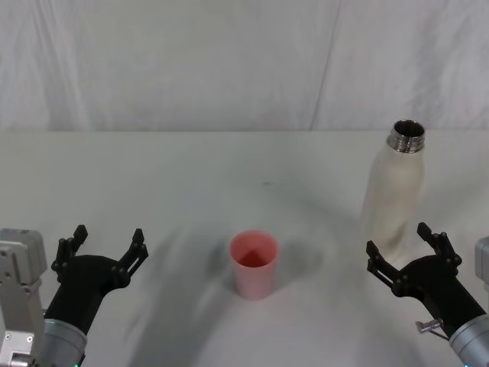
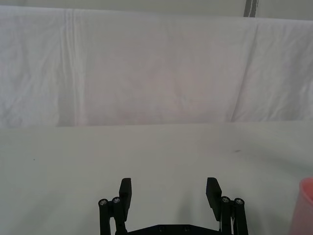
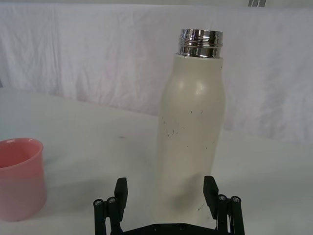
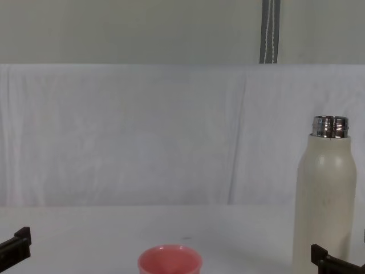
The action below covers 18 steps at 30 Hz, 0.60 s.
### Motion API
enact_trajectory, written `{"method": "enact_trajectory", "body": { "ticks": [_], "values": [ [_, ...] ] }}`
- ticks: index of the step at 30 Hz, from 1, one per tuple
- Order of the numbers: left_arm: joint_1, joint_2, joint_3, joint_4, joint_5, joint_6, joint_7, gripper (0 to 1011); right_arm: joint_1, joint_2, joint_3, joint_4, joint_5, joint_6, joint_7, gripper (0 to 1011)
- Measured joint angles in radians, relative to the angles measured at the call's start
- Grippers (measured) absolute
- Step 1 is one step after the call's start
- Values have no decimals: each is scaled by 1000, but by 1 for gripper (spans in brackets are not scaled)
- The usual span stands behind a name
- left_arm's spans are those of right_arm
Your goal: Grasp the thermos with one hand and pour water into the cup lid.
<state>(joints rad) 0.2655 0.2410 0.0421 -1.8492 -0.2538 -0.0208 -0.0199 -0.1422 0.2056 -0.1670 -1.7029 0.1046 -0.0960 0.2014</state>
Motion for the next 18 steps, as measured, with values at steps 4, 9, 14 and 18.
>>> {"method": "enact_trajectory", "body": {
  "ticks": [4,9,14,18],
  "values": [
    [0,0,0,0,0,0,0,1001,0,0,0,0,0,0,0,1001],
    [0,0,0,0,0,0,0,1001,0,0,0,0,0,0,0,1001],
    [0,0,0,0,0,0,0,1001,0,0,0,0,0,0,0,1001],
    [0,0,0,0,0,0,0,1001,0,0,0,0,0,0,0,1001]
  ]
}}
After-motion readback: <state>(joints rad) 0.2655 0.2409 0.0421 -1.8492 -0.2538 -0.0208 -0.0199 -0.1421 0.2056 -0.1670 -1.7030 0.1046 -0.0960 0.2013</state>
